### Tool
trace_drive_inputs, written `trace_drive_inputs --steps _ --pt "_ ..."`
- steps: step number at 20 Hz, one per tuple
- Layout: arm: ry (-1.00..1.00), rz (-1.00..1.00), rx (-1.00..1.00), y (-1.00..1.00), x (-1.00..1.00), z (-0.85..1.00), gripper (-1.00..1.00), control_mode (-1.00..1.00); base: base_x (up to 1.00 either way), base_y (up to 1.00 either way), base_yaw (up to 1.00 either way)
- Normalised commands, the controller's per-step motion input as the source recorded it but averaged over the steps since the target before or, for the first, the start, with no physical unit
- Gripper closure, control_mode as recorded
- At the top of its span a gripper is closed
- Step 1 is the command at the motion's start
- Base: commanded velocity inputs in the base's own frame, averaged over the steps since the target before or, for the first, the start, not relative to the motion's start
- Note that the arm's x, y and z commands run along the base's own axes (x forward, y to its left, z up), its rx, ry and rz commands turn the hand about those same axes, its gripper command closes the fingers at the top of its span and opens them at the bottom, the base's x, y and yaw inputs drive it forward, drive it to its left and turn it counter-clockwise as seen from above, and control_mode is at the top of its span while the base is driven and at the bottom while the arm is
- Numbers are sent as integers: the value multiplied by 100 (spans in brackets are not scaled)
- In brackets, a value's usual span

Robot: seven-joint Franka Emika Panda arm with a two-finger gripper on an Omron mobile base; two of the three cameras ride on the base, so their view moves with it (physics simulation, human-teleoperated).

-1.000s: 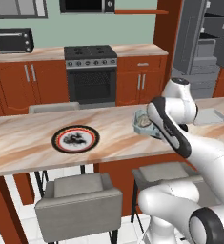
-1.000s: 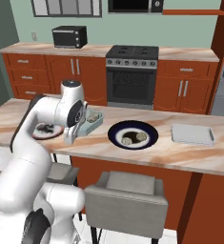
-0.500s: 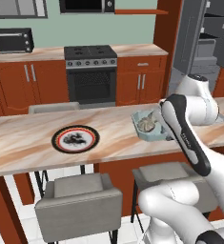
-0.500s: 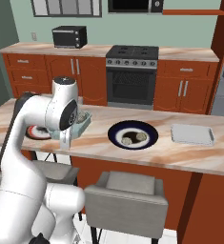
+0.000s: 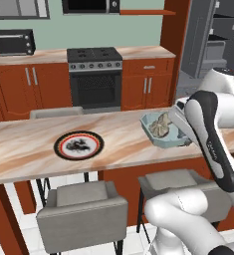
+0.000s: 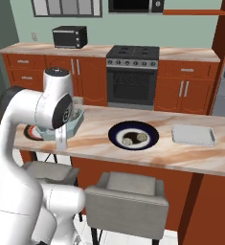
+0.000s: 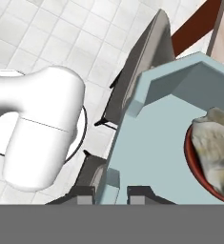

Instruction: Place two dumplings into each of the tupperware containers and then place the containers in the fridge.

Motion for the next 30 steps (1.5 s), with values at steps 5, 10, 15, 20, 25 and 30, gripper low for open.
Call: trace_drive_inputs --steps 5,10,15,20,25,30 --pt "0 -7 0 -24 -29 30 100 -100 0 0 0" --pt "0 -11 -2 0 -23 29 100 -100 0 0 0" --pt "0 -14 -6 2 -29 9 100 -100 0 0 0" --pt "0 -12 -6 0 -23 1 100 -100 0 0 0" --pt "0 0 0 -3 0 0 100 -100 0 0 0" --pt "0 0 0 0 0 0 100 -100 0 0 0"
